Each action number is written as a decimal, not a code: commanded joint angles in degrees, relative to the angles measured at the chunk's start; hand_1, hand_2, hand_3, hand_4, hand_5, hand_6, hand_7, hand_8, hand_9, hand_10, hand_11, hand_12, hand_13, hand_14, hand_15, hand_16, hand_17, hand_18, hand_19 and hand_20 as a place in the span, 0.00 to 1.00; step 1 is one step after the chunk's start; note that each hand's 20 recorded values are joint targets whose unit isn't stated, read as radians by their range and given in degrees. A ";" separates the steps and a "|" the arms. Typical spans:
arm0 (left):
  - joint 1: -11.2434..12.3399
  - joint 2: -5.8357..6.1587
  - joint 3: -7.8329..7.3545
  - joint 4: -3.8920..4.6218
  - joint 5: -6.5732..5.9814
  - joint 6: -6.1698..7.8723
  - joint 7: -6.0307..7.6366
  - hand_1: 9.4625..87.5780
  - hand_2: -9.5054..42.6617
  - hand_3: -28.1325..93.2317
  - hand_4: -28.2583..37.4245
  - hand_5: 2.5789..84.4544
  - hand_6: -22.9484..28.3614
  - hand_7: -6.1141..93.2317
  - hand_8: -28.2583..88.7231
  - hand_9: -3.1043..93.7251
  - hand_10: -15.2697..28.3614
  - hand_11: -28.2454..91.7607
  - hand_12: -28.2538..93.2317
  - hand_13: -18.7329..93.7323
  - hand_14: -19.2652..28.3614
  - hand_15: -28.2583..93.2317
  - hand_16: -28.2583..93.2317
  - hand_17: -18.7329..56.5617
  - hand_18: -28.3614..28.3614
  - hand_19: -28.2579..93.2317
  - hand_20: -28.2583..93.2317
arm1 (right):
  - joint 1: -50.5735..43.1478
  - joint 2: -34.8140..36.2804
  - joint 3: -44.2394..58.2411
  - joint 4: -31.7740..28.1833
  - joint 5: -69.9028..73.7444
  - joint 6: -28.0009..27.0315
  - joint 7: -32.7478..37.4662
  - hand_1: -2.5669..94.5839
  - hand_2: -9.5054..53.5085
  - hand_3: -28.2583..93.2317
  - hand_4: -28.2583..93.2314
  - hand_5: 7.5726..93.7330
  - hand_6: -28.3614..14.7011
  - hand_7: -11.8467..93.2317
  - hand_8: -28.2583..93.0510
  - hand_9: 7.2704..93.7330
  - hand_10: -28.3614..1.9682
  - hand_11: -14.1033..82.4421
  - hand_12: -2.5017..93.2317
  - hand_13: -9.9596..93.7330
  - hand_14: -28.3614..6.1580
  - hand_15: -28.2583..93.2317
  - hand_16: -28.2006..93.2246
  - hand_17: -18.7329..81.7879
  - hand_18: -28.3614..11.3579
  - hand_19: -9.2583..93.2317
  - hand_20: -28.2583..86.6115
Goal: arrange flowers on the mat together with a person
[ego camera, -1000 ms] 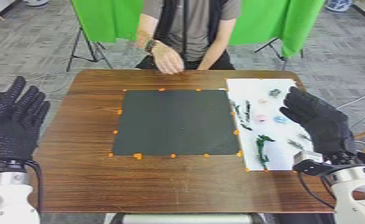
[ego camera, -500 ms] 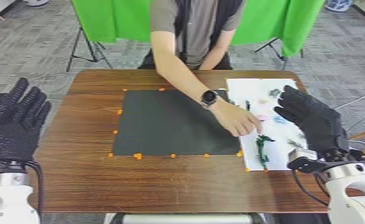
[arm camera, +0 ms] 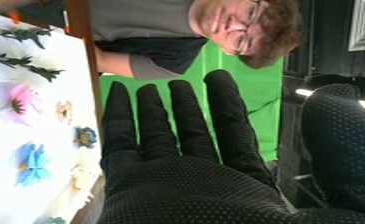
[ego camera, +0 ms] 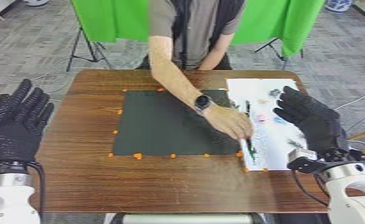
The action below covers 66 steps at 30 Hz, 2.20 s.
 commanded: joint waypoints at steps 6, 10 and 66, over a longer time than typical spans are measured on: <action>1.19 -0.41 -0.24 0.21 -0.98 -1.38 -1.06 0.17 0.51 0.82 0.00 0.40 0.55 0.14 0.16 0.29 0.62 0.36 0.25 0.31 0.58 0.38 0.15 0.20 0.66 0.46 0.29 | -0.22 0.00 0.11 -0.09 -0.39 -0.20 0.70 0.14 0.40 0.88 0.08 0.39 0.58 0.21 0.16 0.34 0.47 0.18 0.15 0.36 0.44 0.29 0.36 0.28 0.33 0.40 0.35; 1.13 -0.63 -0.04 0.44 -1.39 -1.41 -1.40 0.16 0.51 0.82 0.00 0.40 0.55 0.14 0.16 0.29 0.62 0.36 0.25 0.32 0.58 0.38 0.15 0.20 0.66 0.46 0.29 | -0.29 -0.01 -0.02 -0.06 -0.31 0.44 0.74 0.14 0.40 0.88 0.08 0.39 0.58 0.21 0.16 0.34 0.47 0.18 0.15 0.37 0.43 0.29 0.37 0.28 0.32 0.41 0.35; 1.52 -0.94 0.51 0.44 -2.90 -1.21 -1.16 0.17 0.51 0.83 0.00 0.40 0.55 0.15 0.16 0.30 0.62 0.36 0.26 0.32 0.59 0.39 0.15 0.19 0.67 0.46 0.29 | -0.36 10.23 -2.66 0.15 -88.30 5.07 56.79 0.36 0.00 0.79 0.00 0.52 0.56 0.32 0.14 0.36 0.35 0.71 0.47 0.41 0.28 0.84 0.59 0.34 0.22 0.74 0.50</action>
